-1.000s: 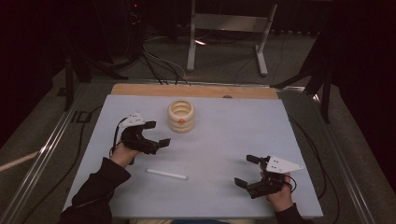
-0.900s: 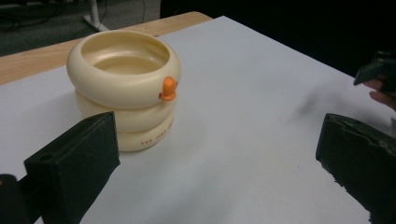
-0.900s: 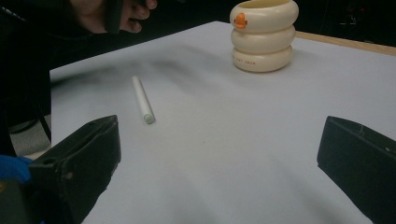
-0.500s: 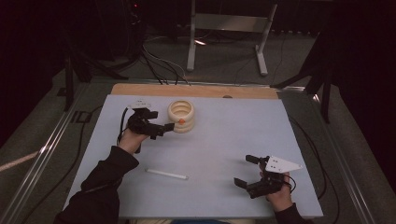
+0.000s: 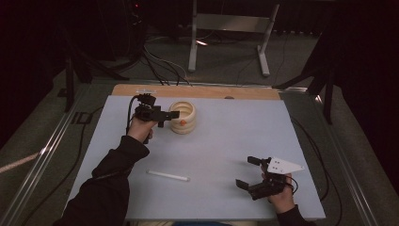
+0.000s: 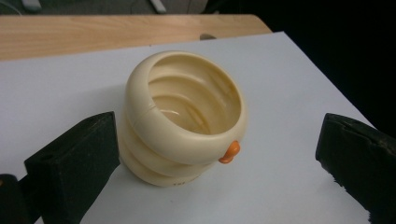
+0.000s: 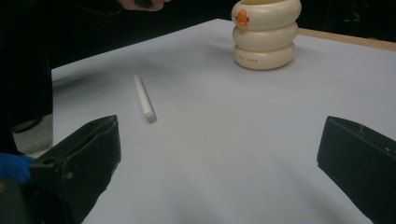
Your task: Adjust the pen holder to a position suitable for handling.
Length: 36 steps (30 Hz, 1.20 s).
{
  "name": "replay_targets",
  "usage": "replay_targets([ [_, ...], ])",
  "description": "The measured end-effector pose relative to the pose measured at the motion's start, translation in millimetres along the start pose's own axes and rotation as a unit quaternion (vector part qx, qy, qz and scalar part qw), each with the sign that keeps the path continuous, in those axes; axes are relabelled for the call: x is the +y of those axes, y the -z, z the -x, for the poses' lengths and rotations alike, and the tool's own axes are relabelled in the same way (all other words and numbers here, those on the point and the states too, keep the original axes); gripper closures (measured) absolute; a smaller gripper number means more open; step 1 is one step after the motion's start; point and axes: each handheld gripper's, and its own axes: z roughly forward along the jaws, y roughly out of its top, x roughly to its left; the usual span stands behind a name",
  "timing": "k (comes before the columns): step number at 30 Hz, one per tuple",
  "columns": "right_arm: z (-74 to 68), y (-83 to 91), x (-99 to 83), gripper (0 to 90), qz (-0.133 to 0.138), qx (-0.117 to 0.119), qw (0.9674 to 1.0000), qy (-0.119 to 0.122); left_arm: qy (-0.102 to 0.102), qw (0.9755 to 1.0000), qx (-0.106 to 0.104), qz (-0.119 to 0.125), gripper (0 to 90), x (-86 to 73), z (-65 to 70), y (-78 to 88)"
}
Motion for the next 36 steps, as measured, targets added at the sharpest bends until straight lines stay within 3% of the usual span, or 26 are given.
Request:
replay_targets([
  [5,0.0,-0.4,-0.2,0.0,-0.001,0.002,1.0000,-0.001,0.029,0.9993,0.000,-0.025,3.9,9.4,-4.1,-5.0],
  [8,0.1,-0.6,-0.3,0.0,-0.002,0.002,1.0000,-0.002,0.043,0.9980,0.013,-0.045,5.0,15.4,-6.0,-10.1],
  [14,-0.2,-0.6,-0.1,0.0,-0.003,0.003,1.0000,-0.001,0.094,0.9920,0.026,-0.080,7.7,25.3,-13.2,-22.2],
  [20,-0.4,-0.9,-0.2,0.0,-0.005,0.002,1.0000,0.001,0.139,0.9851,0.046,-0.091,24.2,31.2,-20.0,-30.6],
  [32,0.0,-1.1,-0.4,0.0,-0.008,0.000,1.0000,0.001,0.170,0.9761,0.060,-0.121,49.4,32.3,-29.9,-44.9],
  [36,0.5,-1.0,-0.5,0.0,-0.009,0.000,1.0000,0.000,0.171,0.9759,0.065,-0.119,56.7,32.0,-29.9,-48.1],
])
